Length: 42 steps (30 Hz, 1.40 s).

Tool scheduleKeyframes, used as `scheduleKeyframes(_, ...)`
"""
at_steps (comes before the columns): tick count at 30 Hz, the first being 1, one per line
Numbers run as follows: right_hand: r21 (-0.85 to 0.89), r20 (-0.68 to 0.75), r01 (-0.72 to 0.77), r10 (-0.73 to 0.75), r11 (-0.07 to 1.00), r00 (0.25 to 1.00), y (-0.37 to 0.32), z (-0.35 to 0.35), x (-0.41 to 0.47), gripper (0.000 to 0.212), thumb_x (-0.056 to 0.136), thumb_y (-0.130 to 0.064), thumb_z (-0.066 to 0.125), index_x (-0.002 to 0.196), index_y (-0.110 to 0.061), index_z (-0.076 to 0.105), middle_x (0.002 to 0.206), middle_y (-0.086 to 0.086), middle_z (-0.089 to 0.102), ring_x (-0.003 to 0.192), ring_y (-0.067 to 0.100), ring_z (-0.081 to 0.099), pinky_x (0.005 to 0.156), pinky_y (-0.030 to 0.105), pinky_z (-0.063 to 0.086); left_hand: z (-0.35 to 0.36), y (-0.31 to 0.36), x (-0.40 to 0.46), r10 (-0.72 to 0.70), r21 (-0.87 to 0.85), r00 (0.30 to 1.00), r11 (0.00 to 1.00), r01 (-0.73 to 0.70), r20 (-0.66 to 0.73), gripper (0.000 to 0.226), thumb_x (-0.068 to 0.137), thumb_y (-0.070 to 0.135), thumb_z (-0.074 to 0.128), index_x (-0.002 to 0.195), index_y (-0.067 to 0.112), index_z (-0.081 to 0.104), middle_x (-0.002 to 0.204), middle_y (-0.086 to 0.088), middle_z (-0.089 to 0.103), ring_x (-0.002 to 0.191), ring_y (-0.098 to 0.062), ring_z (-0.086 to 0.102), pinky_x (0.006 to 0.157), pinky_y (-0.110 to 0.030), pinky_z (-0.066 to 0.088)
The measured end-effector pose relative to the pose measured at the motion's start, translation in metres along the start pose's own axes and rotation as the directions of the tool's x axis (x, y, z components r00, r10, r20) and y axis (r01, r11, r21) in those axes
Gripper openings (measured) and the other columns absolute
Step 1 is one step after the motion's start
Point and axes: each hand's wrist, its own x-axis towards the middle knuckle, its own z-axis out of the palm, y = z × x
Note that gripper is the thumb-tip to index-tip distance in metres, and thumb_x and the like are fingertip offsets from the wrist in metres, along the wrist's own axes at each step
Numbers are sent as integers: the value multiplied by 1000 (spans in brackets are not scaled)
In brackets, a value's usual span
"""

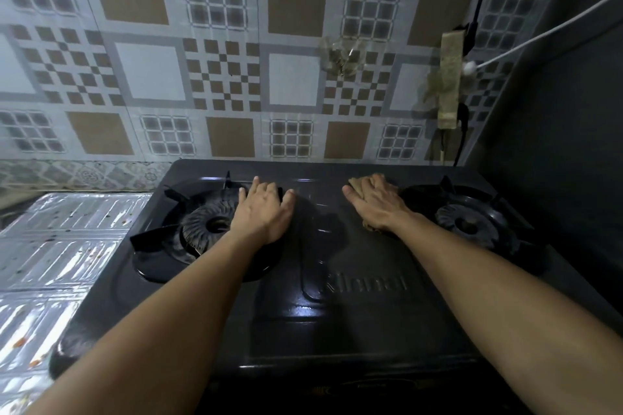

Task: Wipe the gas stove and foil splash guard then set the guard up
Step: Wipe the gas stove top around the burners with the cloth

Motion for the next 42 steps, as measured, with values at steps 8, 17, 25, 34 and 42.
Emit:
scheduleKeyframes(8,95,33,322,-326,942,945,-48,13,-6,49,105,-31,23,149,-10,32,156,14,24,146,26,17,119,39,9,-2,1,-3,-22,-73,1000,997,23,11,45,97,27,27,132,8,49,150,-11,38,148,-21,14,120,-49,10)
scheduleKeyframes(17,-46,-7,10,-11,999,1000,-4,-2,12,53,96,-23,47,144,-4,34,148,17,33,135,35,29,111,49,30,-8,1,-8,-21,-82,1000,996,21,8,48,98,26,28,140,8,42,152,-12,35,148,-23,14,121,-48,8)
scheduleKeyframes(25,48,25,435,-437,899,899,-73,13,6,50,104,-20,27,153,-14,22,162,9,14,150,21,7,119,34,3,-8,3,-8,-25,-69,1000,997,26,12,48,97,24,29,140,8,41,152,-12,35,148,-22,15,120,-48,9)
scheduleKeyframes(34,158,46,505,-517,849,855,-75,18,-46,65,91,-29,28,153,-9,24,162,11,12,150,21,8,120,27,2,-9,0,-7,-29,-112,1000,993,29,5,45,96,24,29,136,8,44,150,-12,36,147,-24,16,119,-50,11)
scheduleKeyframes(42,98,84,427,-435,899,896,-61,17,-58,53,101,-23,30,150,-3,27,163,14,8,150,20,5,120,30,0,-8,0,-8,-26,-92,1000,995,26,1,46,96,23,29,136,6,44,149,-14,37,146,-26,19,119,-50,12)
